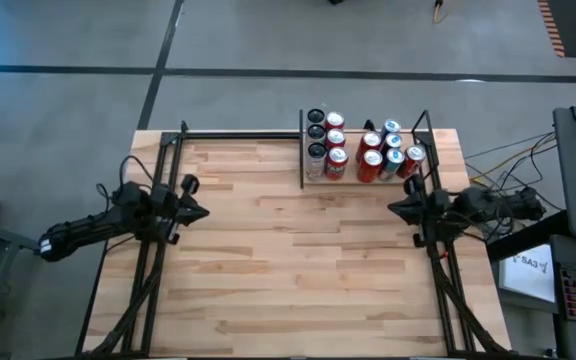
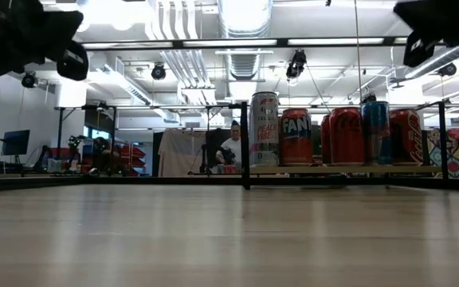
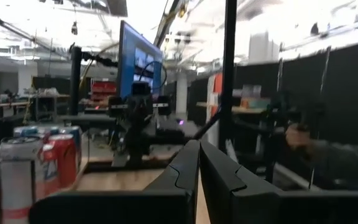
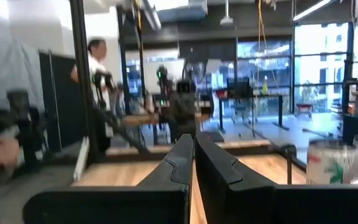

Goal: Place canned beverage on shelf
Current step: Return to Home Position

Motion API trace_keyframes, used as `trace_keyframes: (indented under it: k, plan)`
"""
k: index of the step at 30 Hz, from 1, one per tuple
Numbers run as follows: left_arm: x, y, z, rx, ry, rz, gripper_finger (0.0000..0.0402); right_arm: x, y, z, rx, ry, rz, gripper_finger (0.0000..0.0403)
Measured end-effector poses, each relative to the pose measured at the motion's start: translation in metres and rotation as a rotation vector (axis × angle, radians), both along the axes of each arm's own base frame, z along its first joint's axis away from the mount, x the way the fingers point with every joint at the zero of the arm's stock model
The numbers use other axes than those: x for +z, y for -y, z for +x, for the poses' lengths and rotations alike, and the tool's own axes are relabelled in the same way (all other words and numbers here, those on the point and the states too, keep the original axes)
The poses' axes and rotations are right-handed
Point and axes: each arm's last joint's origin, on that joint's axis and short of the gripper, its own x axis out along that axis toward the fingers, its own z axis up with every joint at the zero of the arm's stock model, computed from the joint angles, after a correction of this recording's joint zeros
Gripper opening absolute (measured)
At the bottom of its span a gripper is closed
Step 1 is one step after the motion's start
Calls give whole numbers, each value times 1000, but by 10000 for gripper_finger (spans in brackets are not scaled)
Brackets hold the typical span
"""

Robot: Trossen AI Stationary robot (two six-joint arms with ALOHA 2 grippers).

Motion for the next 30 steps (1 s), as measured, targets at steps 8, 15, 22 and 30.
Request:
trace_keyframes:
  k: [8,15,22,30]
  plan:
    - [-5,-1,2,17,-37,38,0,-37,-2,11,-31,-121,-101,9]
    - [-9,-5,4,161,-70,30,0,-38,0,11,-114,-139,-270,9]
    - [-11,-7,5,206,-101,13,0,-41,1,11,-168,-177,-301,9]
    - [-13,-7,6,206,-119,9,0,-41,1,11,-155,-175,-224,9]
